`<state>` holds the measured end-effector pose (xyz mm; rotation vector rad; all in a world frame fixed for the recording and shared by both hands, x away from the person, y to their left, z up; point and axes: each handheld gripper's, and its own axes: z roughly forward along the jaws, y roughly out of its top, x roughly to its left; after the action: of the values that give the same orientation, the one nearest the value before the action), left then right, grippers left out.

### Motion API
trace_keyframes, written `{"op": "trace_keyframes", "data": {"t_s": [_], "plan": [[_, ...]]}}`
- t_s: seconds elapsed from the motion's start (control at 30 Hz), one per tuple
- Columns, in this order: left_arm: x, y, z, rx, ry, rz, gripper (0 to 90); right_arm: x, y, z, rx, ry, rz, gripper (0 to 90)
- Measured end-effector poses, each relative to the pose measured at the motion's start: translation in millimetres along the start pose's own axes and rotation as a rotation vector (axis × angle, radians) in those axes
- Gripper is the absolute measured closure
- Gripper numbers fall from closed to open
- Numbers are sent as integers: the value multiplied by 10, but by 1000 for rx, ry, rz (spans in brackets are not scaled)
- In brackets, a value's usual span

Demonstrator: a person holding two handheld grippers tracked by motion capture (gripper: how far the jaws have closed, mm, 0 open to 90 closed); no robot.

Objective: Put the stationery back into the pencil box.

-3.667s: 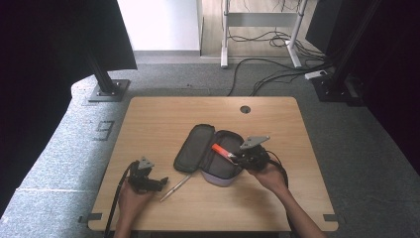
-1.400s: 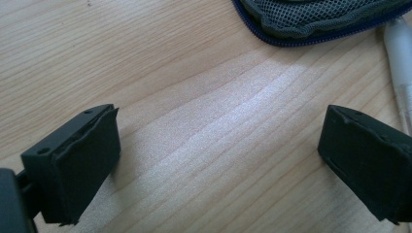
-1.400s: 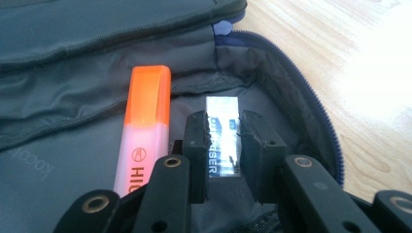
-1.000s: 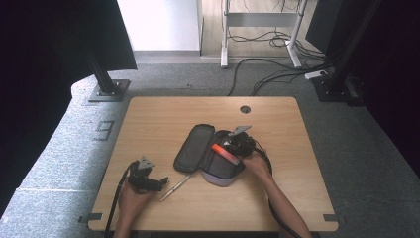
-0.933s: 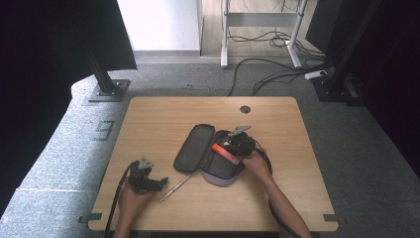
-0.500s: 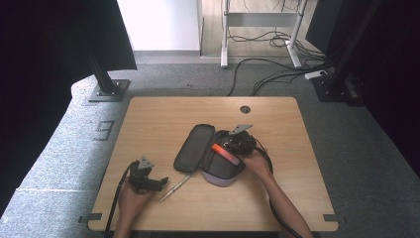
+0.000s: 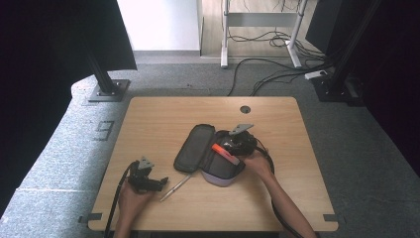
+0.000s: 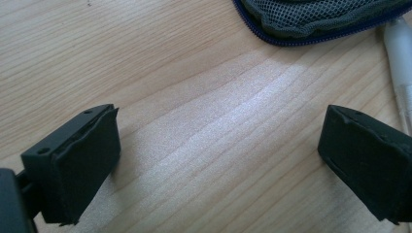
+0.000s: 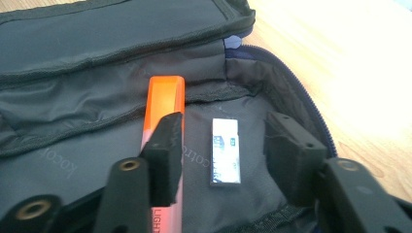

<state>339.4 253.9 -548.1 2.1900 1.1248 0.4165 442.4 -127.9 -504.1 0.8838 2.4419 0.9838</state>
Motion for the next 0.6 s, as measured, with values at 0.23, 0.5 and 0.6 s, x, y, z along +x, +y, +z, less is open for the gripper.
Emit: {"op": "trace_keyframes", "data": {"t_s": [0.23,0.5,0.6], "plan": [[0,0,0,0,-1,0,15,5,11,-120,-8,-4,7,347],[0,0,0,0,-1,0,15,-5,-10,-287,-36,9,30,245],[0,0,0,0,0,0,15,-4,-29,-332,-38,13,37,216]]}}
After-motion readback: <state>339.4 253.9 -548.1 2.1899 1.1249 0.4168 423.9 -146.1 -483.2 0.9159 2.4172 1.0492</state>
